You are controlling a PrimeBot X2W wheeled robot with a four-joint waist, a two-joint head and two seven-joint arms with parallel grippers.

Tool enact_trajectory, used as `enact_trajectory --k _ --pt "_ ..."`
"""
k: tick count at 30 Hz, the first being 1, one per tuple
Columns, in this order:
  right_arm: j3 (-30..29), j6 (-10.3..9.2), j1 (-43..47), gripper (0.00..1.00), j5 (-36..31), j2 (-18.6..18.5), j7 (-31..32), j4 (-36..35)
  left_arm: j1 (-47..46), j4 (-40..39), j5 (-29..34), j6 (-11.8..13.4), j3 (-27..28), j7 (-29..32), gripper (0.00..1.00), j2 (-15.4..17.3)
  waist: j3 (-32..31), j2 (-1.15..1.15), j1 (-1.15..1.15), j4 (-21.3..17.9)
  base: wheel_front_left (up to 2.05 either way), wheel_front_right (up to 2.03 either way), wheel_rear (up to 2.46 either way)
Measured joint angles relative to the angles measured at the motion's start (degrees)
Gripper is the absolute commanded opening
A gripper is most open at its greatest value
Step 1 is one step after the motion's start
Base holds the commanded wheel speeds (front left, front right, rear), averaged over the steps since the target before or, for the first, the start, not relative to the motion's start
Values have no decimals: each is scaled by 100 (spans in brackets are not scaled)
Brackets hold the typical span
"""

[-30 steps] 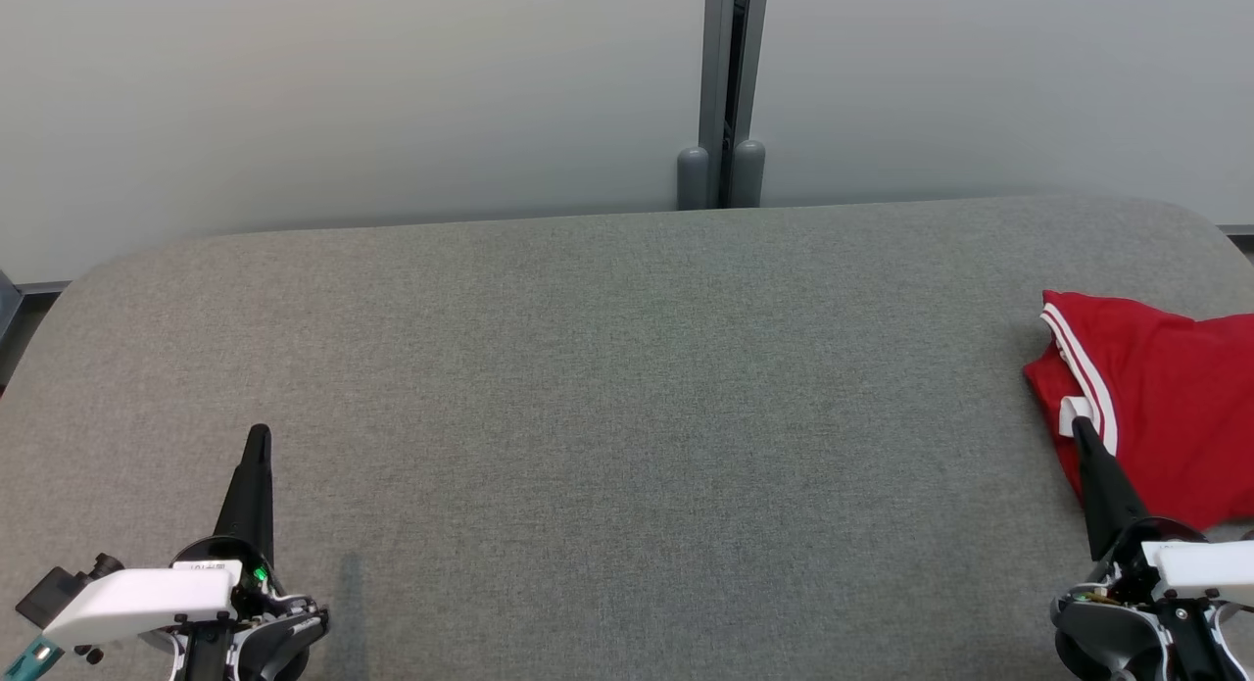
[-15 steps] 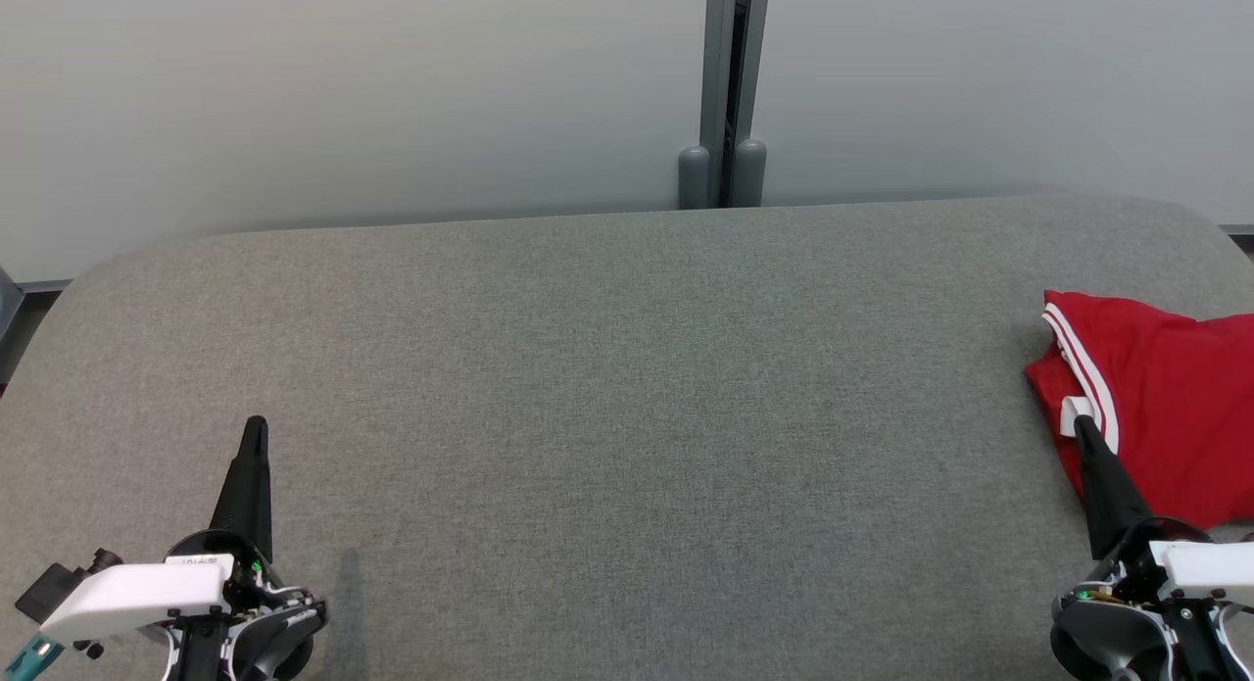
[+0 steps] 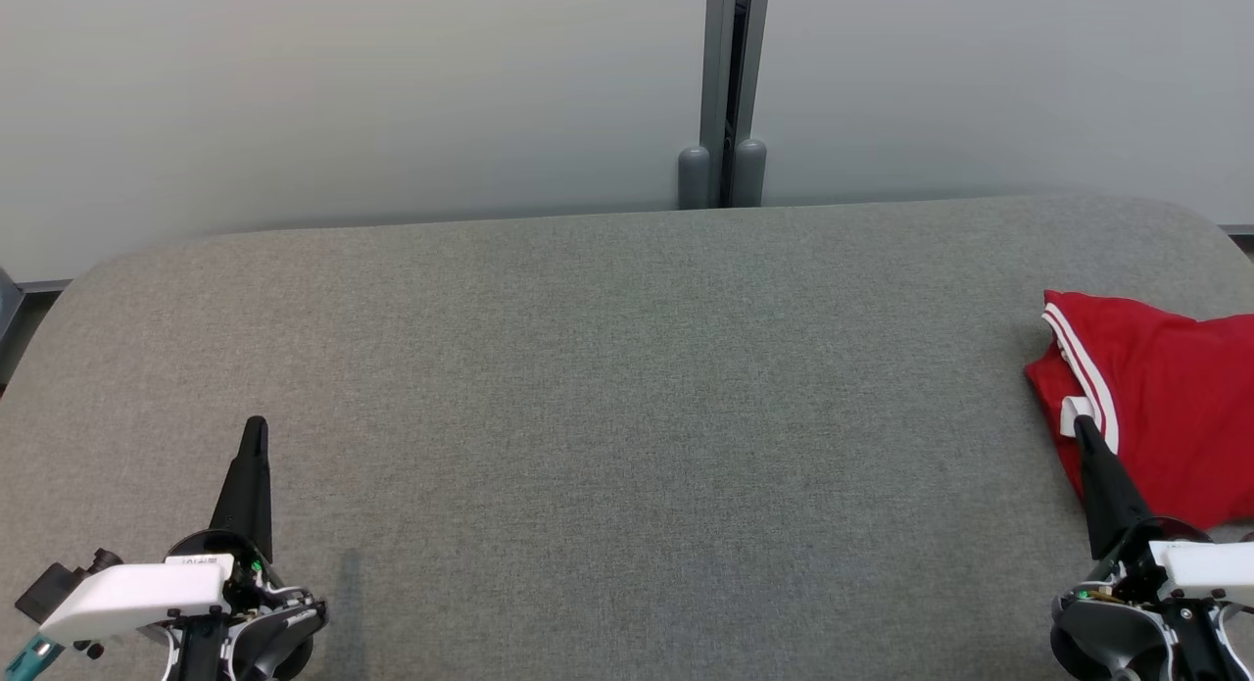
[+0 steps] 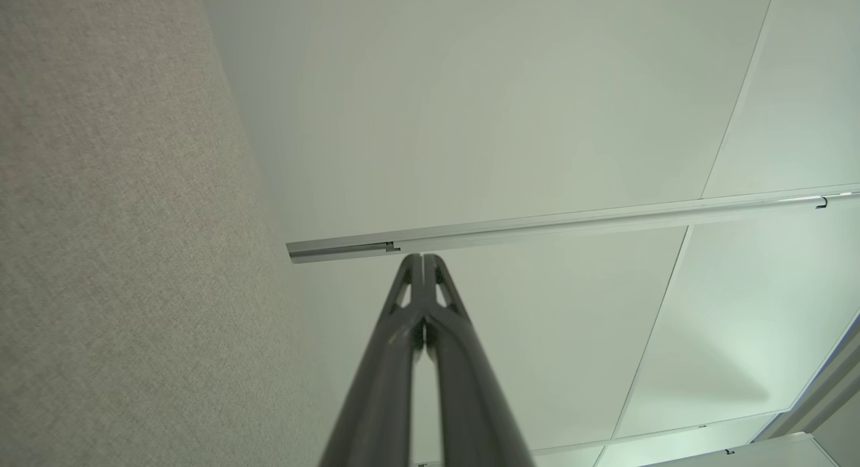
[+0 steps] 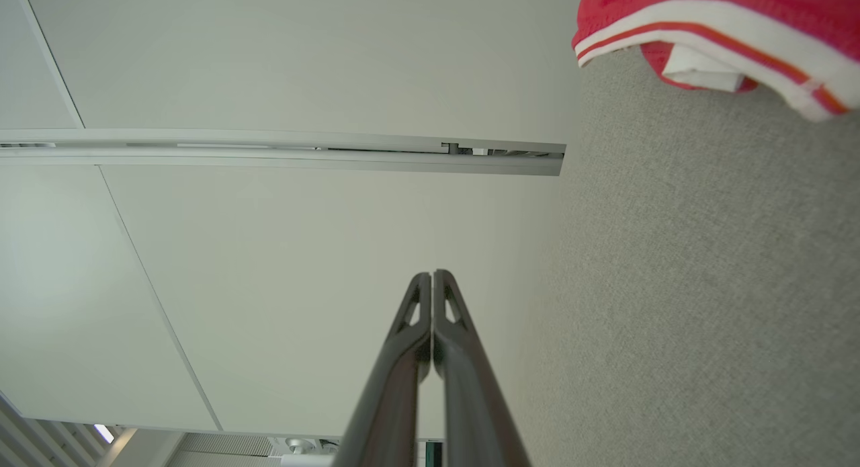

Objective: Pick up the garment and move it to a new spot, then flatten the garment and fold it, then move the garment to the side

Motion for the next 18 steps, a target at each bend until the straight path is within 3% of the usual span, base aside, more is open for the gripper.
enact_trajectory --k 18 --pt "0 0 0 0 0 1 0 0 0 0 0 0 0 -1 0 0 0 0 0 0 0 0 0"
